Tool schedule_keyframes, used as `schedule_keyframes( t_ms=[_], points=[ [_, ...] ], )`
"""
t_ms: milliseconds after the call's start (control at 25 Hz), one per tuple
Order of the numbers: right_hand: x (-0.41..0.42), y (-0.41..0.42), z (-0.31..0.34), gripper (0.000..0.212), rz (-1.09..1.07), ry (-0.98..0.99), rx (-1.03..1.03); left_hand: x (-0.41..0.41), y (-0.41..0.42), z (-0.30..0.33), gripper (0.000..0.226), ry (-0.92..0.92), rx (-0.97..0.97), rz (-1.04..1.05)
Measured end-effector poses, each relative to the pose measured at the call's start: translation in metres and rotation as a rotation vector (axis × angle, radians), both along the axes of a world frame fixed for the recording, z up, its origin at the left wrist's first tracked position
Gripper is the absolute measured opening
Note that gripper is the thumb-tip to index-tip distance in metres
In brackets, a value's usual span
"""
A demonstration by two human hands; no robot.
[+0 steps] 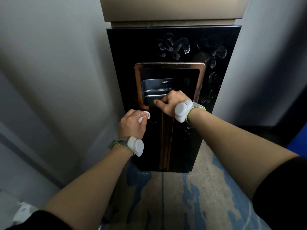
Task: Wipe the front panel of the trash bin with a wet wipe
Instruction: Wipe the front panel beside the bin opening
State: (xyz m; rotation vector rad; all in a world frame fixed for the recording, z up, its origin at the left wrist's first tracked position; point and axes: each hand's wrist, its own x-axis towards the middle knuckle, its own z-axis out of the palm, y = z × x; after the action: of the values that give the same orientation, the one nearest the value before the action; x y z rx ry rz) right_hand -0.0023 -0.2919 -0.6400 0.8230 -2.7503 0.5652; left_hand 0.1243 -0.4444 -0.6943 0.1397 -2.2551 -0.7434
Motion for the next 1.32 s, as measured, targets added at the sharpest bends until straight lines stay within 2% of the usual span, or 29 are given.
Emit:
schedule_keyframes(
  t_ms=[360,1040,1320],
  points=[
    [0.002,-0.001,-0.001,0.067,-0.012,-0.012,-0.030,0.004,-0.023,0.000,0.002,-0.043,0.035,0.058],
    [0.003,0.001,0.002,0.060,-0.028,-0.023,0.025,0.008,-0.054,0.001,0.004,-0.079,0.047,0.189],
    [0.003,0.001,0.002,0.064,-0.027,0.000,0.000,0.010,-0.026,0.000,0.006,-0.022,0.029,0.055]
  ],
)
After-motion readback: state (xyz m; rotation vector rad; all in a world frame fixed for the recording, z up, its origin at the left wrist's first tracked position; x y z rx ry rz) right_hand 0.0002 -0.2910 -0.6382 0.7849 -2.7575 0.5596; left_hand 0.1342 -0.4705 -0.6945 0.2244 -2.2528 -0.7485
